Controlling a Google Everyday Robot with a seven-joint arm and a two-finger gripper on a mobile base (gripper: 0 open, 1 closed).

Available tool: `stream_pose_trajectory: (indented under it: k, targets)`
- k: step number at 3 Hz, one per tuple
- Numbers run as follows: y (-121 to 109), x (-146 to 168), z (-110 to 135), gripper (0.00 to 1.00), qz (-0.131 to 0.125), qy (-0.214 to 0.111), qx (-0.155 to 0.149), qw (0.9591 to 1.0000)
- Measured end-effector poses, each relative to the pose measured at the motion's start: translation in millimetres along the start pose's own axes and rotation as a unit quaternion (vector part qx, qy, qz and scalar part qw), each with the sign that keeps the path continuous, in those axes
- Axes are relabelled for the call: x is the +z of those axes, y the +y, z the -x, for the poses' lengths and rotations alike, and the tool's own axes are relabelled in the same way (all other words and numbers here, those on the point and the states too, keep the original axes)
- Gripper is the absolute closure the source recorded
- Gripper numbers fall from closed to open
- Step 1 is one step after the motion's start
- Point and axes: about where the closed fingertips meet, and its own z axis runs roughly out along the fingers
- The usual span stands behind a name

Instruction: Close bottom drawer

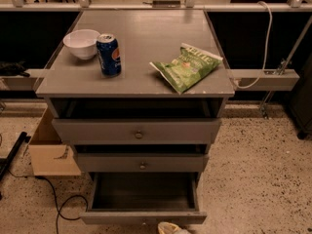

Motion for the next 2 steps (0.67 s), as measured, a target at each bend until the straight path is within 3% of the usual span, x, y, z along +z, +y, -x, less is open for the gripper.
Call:
stream_pose_trajectory:
  k: [2]
  targets:
    - [-17.8, 31.0, -8.9, 1.0, -0.023, 0.022, 0.001, 0.9995]
